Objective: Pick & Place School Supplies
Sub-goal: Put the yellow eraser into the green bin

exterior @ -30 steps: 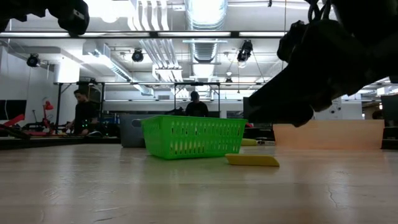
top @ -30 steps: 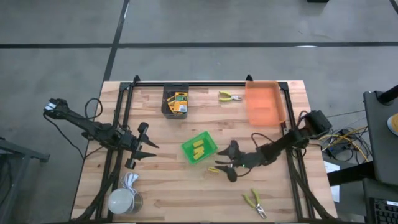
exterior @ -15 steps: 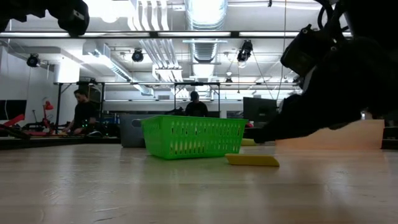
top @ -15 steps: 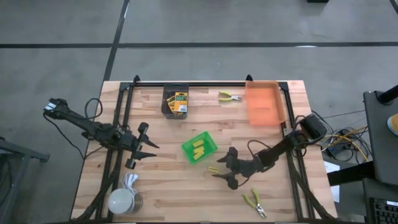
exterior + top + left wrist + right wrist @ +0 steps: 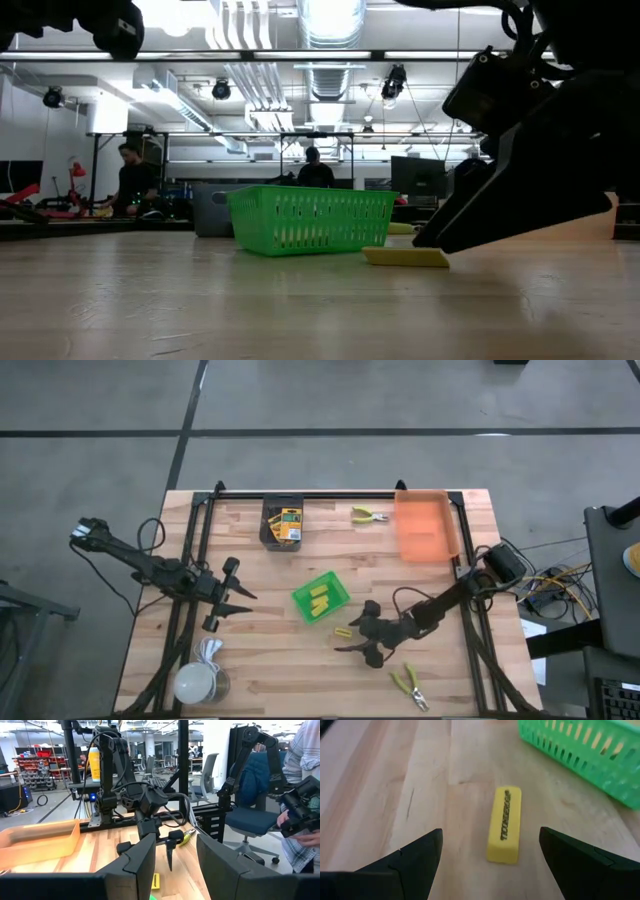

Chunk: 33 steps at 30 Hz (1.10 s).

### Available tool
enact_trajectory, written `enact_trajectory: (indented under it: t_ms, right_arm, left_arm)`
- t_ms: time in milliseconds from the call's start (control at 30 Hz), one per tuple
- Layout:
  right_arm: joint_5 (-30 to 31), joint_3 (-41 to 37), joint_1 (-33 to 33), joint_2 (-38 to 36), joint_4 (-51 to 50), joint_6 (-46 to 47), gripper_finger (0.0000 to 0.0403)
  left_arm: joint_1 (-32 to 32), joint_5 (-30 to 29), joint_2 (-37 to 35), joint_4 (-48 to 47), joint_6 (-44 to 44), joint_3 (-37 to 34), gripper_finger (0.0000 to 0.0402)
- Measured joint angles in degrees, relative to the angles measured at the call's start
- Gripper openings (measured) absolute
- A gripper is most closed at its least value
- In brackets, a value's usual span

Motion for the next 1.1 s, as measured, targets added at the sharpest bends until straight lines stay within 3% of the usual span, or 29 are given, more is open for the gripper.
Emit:
enact_trajectory:
  t_ms: [633, 1100]
  right_arm:
    - [-2.3, 5.4, -3.0, 0.1, -11.6, 4.0, 0.0323]
    - [-2.3, 5.4, -3.2, 0.3, -12.6, 5.0, 0.0218]
  left_arm:
    - [0.0, 0.0, 0.0, -0.6, 0.0, 0.0, 0.0149]
    - [0.0, 0.0, 0.0, -1.0, 0.0, 0.0, 0.0149]
